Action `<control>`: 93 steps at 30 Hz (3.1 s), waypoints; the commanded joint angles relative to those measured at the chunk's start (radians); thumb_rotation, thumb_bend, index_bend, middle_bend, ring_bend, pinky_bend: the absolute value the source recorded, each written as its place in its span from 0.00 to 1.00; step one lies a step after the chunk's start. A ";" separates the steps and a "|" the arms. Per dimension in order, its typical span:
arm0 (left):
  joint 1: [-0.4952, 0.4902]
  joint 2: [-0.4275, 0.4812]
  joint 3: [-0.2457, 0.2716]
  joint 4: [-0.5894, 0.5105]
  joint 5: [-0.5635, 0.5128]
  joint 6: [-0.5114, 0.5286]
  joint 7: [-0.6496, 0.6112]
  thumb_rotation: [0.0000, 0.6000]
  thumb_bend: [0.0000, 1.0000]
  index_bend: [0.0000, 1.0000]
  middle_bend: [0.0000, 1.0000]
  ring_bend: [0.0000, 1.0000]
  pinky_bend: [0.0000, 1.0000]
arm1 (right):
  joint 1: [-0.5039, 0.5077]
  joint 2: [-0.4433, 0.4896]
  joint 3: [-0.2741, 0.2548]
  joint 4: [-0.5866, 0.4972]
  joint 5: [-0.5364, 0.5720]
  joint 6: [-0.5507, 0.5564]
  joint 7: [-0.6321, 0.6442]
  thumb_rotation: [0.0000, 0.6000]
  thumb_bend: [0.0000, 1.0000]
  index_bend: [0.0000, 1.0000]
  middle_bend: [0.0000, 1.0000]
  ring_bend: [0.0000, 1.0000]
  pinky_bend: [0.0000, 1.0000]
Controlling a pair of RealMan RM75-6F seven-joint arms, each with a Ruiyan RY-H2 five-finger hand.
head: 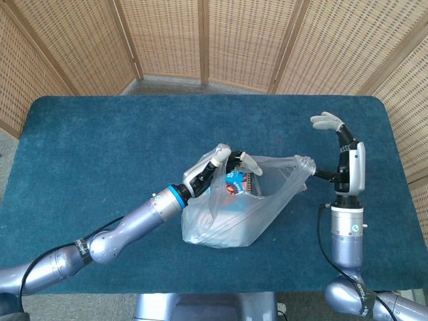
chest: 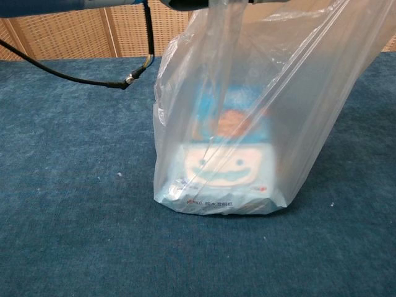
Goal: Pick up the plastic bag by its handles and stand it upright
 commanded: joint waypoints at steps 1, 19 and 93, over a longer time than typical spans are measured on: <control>-0.034 -0.005 0.013 0.020 -0.003 0.004 -0.020 0.00 0.22 0.36 0.37 0.23 0.17 | 0.002 0.000 0.000 0.005 -0.003 0.000 -0.005 1.00 0.09 0.38 0.33 0.19 0.11; -0.144 -0.020 0.063 0.083 -0.015 0.010 -0.095 0.00 0.22 0.36 0.36 0.23 0.17 | 0.020 -0.028 0.004 0.023 0.013 0.005 -0.037 1.00 0.08 0.38 0.33 0.19 0.11; -0.234 -0.036 0.058 0.134 -0.094 0.031 -0.309 0.00 0.22 0.54 0.60 0.59 0.54 | 0.071 -0.038 -0.016 0.107 0.095 -0.111 -0.125 1.00 0.08 0.34 0.30 0.16 0.10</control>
